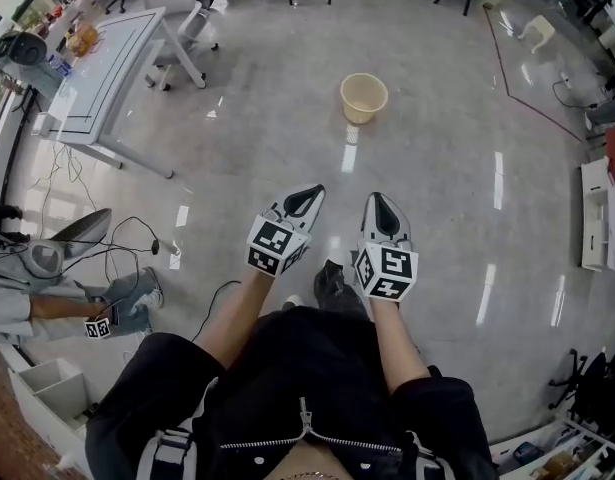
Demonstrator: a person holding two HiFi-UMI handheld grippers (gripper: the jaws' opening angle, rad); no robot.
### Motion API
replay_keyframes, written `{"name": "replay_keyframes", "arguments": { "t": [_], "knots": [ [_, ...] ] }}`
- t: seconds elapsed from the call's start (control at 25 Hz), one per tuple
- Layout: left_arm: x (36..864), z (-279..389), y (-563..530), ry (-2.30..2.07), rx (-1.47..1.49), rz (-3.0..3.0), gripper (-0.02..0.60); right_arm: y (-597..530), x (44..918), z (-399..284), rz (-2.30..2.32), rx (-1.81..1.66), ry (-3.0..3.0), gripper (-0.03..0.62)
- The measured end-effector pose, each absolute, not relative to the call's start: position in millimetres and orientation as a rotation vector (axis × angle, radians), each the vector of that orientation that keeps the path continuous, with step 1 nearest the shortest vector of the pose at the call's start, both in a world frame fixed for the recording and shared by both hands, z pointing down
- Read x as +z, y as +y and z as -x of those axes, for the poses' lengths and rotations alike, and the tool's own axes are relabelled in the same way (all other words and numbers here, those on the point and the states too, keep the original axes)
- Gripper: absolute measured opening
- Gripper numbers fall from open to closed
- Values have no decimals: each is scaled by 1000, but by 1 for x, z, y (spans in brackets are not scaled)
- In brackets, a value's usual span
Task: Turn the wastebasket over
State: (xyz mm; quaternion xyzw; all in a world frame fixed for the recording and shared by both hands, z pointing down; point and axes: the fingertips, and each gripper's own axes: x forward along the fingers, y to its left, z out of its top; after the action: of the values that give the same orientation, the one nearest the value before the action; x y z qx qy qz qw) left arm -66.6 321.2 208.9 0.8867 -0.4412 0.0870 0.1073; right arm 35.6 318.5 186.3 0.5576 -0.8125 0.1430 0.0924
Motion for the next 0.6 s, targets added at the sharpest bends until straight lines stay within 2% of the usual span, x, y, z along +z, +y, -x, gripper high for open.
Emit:
{"name": "replay_keyframes", "arguments": {
  "t": [0.6],
  "knots": [
    [195, 12, 223, -1412, 277, -2578, 6, 220, 196, -95, -1574, 469, -2445, 11]
  ]
}}
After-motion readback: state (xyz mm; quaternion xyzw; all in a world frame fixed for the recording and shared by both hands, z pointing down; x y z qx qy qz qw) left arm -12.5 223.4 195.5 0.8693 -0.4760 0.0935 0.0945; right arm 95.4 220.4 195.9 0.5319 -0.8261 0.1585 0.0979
